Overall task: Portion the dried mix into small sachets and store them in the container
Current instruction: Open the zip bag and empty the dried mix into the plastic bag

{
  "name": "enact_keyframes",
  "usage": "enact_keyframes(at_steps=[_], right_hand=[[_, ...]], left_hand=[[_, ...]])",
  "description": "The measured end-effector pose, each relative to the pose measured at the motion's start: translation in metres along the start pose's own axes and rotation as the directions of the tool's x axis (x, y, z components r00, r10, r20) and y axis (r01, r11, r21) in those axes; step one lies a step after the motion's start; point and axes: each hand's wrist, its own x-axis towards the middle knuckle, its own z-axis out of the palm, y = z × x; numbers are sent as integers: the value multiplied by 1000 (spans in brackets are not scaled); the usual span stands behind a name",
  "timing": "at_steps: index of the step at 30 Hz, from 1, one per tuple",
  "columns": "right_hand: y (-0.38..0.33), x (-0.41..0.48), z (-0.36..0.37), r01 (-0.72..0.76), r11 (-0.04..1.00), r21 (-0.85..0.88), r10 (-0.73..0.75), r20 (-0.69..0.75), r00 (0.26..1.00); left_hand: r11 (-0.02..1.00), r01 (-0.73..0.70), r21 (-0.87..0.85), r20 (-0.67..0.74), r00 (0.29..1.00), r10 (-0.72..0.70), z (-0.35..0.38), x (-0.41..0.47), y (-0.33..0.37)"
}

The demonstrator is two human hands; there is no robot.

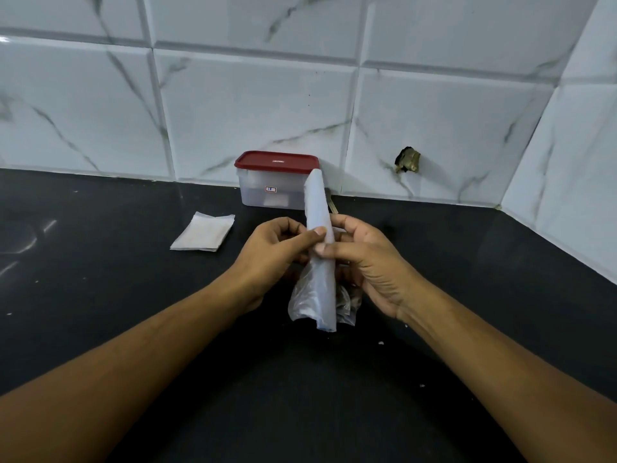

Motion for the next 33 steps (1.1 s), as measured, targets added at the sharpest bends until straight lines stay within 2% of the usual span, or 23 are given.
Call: enact_keyframes(at_steps=[3, 10, 14, 18, 24, 33], right_hand=[[-3, 2, 0, -44, 995, 91, 45, -9, 999], [2, 6, 0, -89, 985, 147, 100, -67, 993], [2, 4, -1, -92, 980, 178, 106, -72, 992], [2, 4, 3, -84, 988, 127, 97, -95, 991], [2, 4, 1, -69, 995, 66, 76, -111, 991], [-1, 7, 3, -66, 998, 14, 67, -111, 992]], left_hand=[[1000, 1, 5, -17, 1000, -1, -5, 4, -1], [992, -79, 100, 10, 997, 79, -8, 8, -5], [988, -103, 114, -37, 993, 108, -8, 12, -9], [971, -186, 149, -59, 979, 196, -11, 14, -10], [953, -204, 224, -80, 971, 226, -9, 11, -13], [961, -145, 236, -71, 984, 165, -5, 10, -8]])
